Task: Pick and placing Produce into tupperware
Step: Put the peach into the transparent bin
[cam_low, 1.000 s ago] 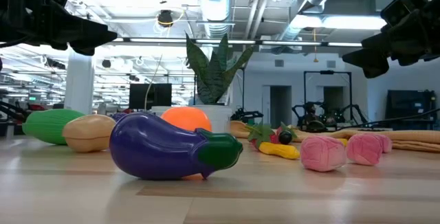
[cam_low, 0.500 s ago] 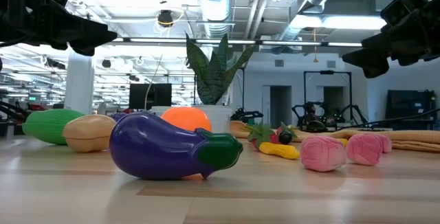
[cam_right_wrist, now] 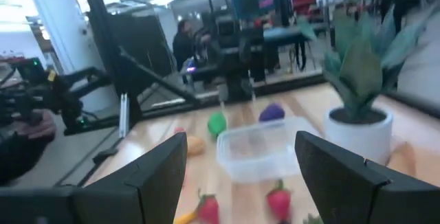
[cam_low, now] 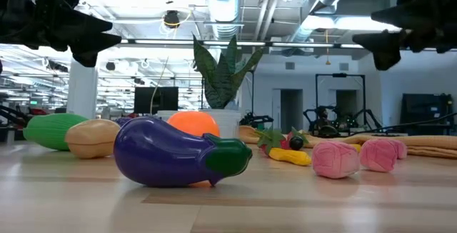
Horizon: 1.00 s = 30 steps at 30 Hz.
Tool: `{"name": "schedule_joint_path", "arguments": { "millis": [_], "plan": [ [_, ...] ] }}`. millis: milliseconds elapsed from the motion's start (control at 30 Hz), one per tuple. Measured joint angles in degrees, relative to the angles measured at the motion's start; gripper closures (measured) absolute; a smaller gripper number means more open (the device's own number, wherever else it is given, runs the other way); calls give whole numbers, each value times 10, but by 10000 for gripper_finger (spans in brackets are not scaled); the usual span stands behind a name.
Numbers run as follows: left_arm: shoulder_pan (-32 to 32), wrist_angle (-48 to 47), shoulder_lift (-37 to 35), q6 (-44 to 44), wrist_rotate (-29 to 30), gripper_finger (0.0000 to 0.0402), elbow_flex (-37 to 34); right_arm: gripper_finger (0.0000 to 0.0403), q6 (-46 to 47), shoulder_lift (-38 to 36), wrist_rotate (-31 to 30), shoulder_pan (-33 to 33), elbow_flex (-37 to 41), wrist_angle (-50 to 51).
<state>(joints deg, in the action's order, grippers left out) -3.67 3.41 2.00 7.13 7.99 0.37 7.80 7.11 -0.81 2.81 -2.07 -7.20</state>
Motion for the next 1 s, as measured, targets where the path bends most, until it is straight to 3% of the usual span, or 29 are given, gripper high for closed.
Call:
{"name": "schedule_joint_path", "arguments": {
  "millis": [200,367,567,667,1000],
  "plan": [
    [0,14,0,-59,37,219,0,138,-29,0,-70,0,0,-52],
    [0,15,0,-48,92,219,0,138,-12,0,-37,2,0,-27],
    [0,-5,0,-67,-26,219,0,138,121,11,39,9,0,69],
    [0,-11,0,-81,-55,219,0,138,186,38,44,32,-1,107],
    [0,-12,0,-99,-51,219,0,138,222,176,-78,126,-1,91]
  ]
}}
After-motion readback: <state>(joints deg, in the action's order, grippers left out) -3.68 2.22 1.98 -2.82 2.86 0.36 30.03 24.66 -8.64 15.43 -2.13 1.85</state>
